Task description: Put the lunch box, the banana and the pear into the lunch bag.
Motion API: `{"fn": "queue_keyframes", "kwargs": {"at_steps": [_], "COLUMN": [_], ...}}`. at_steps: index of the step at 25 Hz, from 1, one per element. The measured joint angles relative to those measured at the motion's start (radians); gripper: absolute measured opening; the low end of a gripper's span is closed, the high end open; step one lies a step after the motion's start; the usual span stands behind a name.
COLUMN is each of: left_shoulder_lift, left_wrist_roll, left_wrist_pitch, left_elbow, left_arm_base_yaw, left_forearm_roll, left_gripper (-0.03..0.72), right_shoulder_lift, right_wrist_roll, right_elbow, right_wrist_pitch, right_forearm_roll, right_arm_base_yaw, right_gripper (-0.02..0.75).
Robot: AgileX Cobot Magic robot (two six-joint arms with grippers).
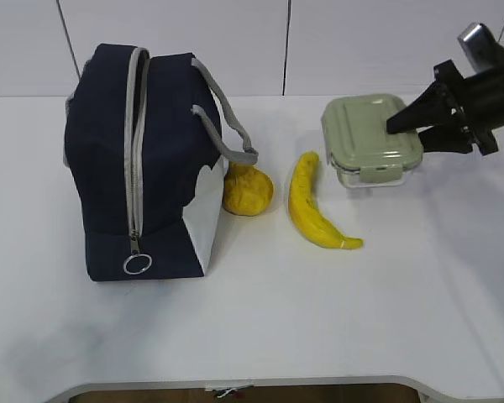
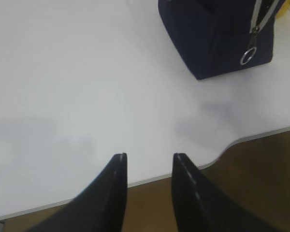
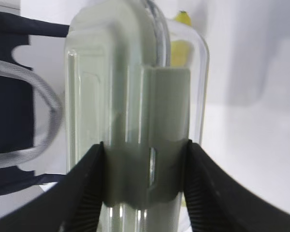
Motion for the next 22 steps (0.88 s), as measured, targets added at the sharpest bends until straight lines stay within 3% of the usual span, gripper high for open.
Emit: {"fn": "queue_keyframes", "kwargs": {"at_steps": [3,12,16,22], "left_shoulder_lift": [0.081,0.426,0.595,0.862], "left_wrist_roll": [0.0,0.0,0.036,0.131], "left_wrist_pitch": [-0.009,-0.08,-0.143,-0.191], "left_elbow": [-0.054,-0.216,-0.265,-0.369], "left_arm_base_yaw": [0.0,0.0,0.0,0.0], "left_forearm_roll": [-0.054,-0.272,-0.367,-0.427], "left_gripper": [0.243,0.245,0.295,0.352], "right_shoulder_lift": [-0.042,-0.104,-0.104,-0.104], "right_wrist_roll": [0.014,0.022,0.024,0.023], "right_elbow": [0.0,0.002,0.002,0.002], "right_wrist_pitch": [0.004,0.006,0.002,0.001], "right_forearm_roll": [0.037,0.29,0.306,0.326], "right_arm_base_yaw": [0.0,0.0,0.021,0.12], "right_gripper": [0.375,0.375,0.375,0.375]}}
